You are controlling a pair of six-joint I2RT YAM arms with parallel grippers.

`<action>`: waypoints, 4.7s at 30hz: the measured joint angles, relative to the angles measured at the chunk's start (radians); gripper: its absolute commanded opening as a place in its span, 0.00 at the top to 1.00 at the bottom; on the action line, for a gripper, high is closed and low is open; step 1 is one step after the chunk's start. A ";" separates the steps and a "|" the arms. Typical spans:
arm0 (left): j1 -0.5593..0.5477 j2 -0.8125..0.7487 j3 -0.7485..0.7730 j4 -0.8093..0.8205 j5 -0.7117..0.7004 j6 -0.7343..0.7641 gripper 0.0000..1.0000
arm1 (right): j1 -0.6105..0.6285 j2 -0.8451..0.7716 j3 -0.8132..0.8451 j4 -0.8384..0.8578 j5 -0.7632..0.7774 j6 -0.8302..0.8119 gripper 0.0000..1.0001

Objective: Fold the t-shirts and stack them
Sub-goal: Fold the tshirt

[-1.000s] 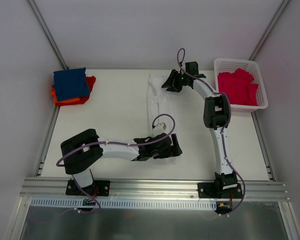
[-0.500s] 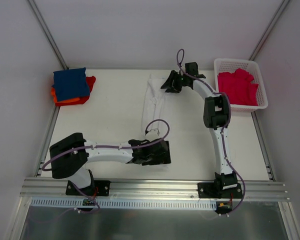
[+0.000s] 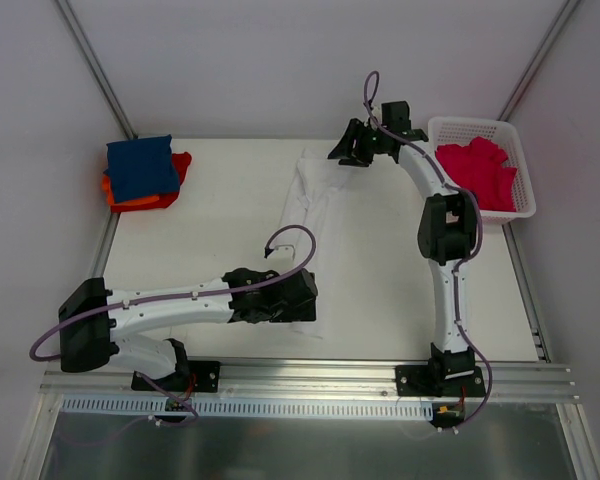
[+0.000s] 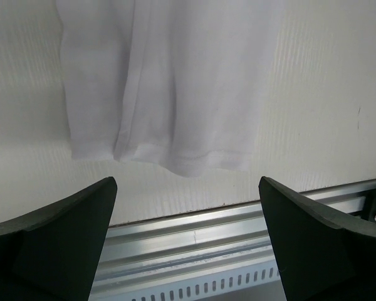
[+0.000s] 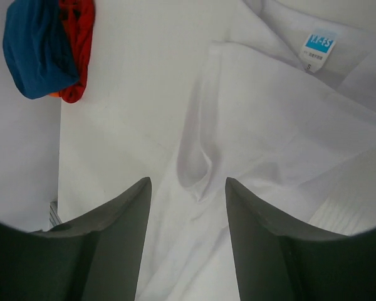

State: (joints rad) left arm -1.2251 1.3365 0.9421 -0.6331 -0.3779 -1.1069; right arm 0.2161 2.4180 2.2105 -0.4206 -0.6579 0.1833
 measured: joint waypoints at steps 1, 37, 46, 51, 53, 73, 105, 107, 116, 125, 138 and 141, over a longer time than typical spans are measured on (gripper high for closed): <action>0.000 -0.002 0.003 -0.006 -0.005 0.003 0.01 | -0.001 -0.017 0.000 -0.005 0.001 -0.004 0.46; 0.330 -0.209 -0.440 0.282 0.080 0.103 0.01 | 0.298 -1.128 -1.375 0.156 0.469 -0.043 0.46; 0.330 -0.217 -0.474 0.418 0.100 0.097 0.01 | 0.400 -1.168 -1.519 0.212 0.488 0.021 0.56; 0.330 -0.216 -0.474 0.428 0.109 0.098 0.01 | 0.506 -1.115 -1.515 0.249 0.512 0.049 1.00; 0.330 -0.219 -0.474 0.427 0.110 0.098 0.01 | 0.549 -1.081 -1.499 0.252 0.520 0.058 1.00; 0.363 -0.385 -0.497 0.322 0.105 0.103 0.01 | 0.679 -0.792 -1.403 0.402 0.532 0.132 1.00; 0.383 -0.394 -0.500 0.310 0.105 0.106 0.01 | 0.681 -0.976 -1.554 0.327 0.778 0.295 1.00; 0.383 -0.394 -0.500 0.310 0.105 0.106 0.01 | 0.681 -0.976 -1.554 0.326 0.779 0.298 1.00; 0.383 -0.406 -0.510 0.311 0.106 0.106 0.01 | 0.681 -0.976 -1.558 0.324 0.790 0.327 1.00; 0.389 -0.409 -0.517 0.305 0.107 0.110 0.01 | 0.683 -1.025 -1.583 0.269 0.859 0.341 1.00; 0.389 -0.381 -0.517 0.307 0.111 0.127 0.01 | 0.684 -1.020 -1.540 0.182 0.861 0.290 0.95; 0.389 -0.364 -0.517 0.307 0.117 0.132 0.01 | 0.696 -1.020 -1.487 0.128 0.862 0.252 0.92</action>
State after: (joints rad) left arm -0.8356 0.9726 0.4252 -0.3256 -0.2604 -0.9749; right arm 0.9119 1.3979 0.7238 -0.2928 0.2043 0.4355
